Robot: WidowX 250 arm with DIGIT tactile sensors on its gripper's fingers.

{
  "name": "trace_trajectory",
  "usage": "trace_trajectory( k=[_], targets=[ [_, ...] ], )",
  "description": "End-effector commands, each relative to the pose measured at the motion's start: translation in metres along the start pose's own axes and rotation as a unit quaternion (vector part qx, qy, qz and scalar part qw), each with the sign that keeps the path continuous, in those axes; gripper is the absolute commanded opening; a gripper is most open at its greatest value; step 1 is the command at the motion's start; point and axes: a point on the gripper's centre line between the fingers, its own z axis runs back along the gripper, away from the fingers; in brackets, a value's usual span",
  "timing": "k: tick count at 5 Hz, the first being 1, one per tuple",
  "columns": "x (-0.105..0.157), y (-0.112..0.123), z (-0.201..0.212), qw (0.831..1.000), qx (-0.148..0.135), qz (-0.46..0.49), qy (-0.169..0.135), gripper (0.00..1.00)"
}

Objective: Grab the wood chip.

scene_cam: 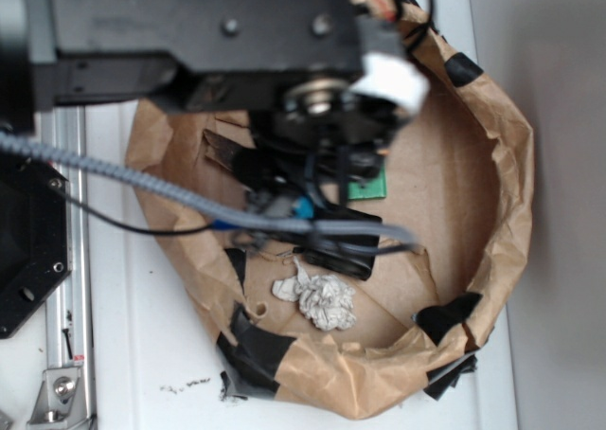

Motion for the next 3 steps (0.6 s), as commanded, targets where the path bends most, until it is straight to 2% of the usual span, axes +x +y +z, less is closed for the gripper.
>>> trace_trajectory(
  k=[1, 2, 3],
  targets=[
    [0.008, 0.009, 0.017, 1.0, -0.014, -0.026, -0.011, 1.0],
    [-0.013, 0.019, -0.009, 0.996, -0.077, -0.029, -0.036, 1.0],
    [-0.034, 0.034, -0.036, 0.999, -0.006, -0.035, -0.009, 1.0]
  ],
)
